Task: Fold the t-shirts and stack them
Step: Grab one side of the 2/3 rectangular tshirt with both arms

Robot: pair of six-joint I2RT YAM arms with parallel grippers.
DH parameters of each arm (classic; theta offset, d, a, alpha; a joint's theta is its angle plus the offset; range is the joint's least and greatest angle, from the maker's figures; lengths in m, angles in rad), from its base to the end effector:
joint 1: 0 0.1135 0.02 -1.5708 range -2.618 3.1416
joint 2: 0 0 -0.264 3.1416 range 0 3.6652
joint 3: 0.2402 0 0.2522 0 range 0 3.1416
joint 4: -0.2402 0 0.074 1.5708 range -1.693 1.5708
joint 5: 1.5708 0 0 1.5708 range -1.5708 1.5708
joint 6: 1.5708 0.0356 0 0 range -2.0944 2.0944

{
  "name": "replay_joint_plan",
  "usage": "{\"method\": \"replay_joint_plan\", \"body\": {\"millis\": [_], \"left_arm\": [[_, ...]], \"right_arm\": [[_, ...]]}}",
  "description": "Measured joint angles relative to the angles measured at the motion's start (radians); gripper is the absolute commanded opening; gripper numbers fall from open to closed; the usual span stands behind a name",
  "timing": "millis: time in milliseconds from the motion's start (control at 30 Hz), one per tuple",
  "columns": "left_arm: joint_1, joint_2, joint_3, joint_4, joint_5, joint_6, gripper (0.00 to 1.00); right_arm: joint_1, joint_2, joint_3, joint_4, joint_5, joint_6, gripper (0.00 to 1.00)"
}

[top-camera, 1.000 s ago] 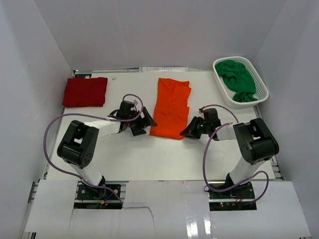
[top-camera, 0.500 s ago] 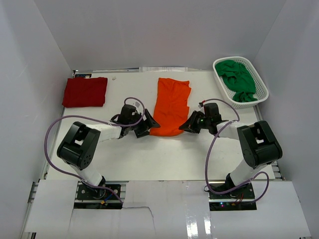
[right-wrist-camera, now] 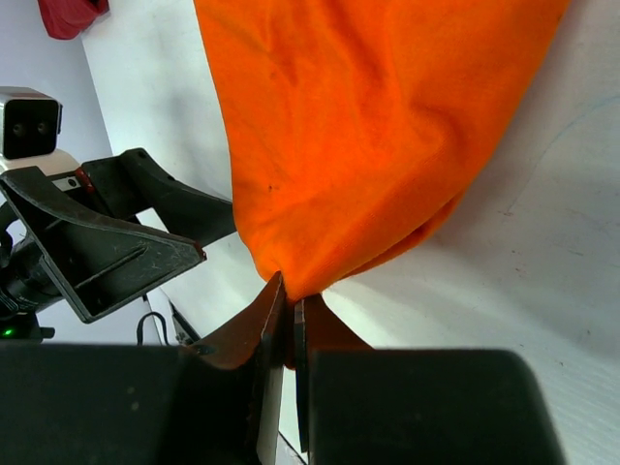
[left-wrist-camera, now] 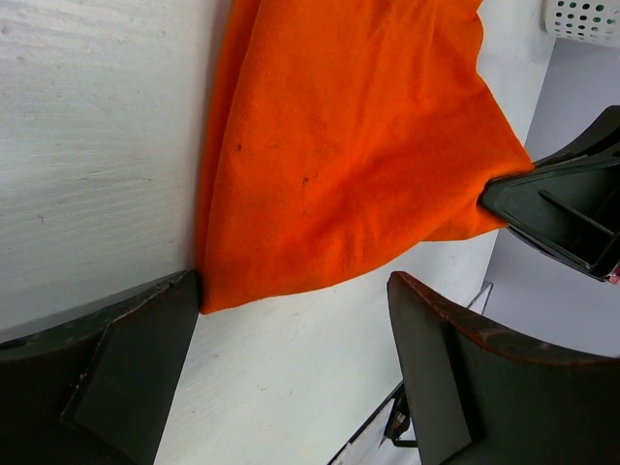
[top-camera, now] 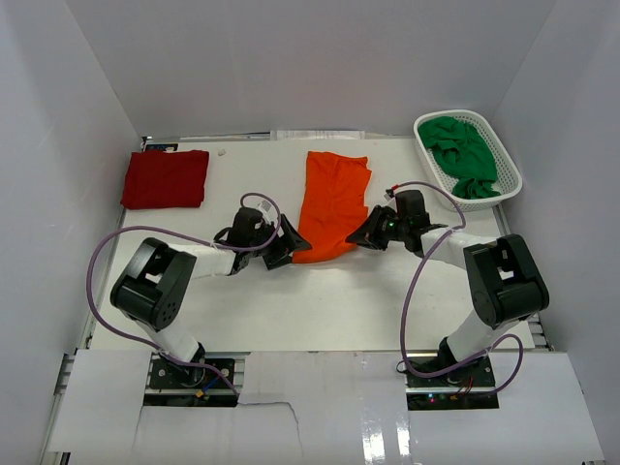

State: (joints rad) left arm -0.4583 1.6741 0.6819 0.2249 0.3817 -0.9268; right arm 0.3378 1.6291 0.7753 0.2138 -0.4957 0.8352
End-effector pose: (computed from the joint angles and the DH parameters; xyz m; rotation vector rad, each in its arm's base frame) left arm 0.2708 -0.1484 0.1295 -0.3880 2.5270 -1.0701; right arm 0.3020 0.1240 0.1689 0.2914 2.3710 1.1581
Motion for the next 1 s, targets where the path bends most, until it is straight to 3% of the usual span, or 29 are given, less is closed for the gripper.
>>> {"method": "replay_joint_plan", "body": {"millis": [333, 467, 633, 667, 767, 1000], "left_arm": [[-0.002, -0.002, -0.03, 0.051, 0.002, -0.004, 0.86], [-0.002, 0.011, -0.031, 0.045, -0.003, -0.002, 0.62], [-0.003, 0.047, -0.017, 0.042, 0.025, -0.008, 0.46], [-0.003, 0.053, -0.011, 0.038, 0.027, -0.005, 0.27], [-0.005, 0.08, 0.0, 0.034, 0.04, -0.007, 0.0], [-0.006, 0.102, 0.041, -0.005, 0.079, 0.02, 0.0]], "right_arm": [[0.0, -0.021, -0.04, -0.017, 0.012, -0.011, 0.08], [0.0, -0.021, -0.072, -0.025, 0.023, -0.024, 0.08], [0.0, -0.021, -0.098, -0.031, 0.04, -0.044, 0.08], [0.0, -0.021, -0.103, -0.032, 0.046, -0.051, 0.08], [0.0, -0.021, -0.112, -0.04, 0.06, -0.069, 0.08], [0.003, -0.021, -0.114, -0.092, 0.098, -0.133, 0.08]]}}
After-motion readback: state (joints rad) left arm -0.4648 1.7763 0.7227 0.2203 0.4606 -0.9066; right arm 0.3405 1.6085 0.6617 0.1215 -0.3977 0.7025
